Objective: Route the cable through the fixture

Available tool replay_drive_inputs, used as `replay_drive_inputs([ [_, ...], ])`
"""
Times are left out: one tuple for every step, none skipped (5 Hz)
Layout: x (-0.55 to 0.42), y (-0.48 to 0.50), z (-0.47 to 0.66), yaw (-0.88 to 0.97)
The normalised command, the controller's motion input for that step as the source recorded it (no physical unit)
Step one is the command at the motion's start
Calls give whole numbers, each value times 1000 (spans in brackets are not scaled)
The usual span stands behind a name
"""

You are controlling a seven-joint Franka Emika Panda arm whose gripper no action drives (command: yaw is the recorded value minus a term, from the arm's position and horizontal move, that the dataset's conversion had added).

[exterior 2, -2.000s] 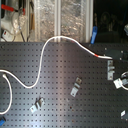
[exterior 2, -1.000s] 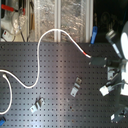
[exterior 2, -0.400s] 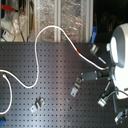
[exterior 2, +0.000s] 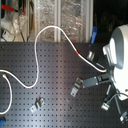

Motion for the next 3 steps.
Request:
replay_drive_inputs([
  [20,200,387,-357],
  [-115,231,387,-134],
  [-138,245,368,-114],
])
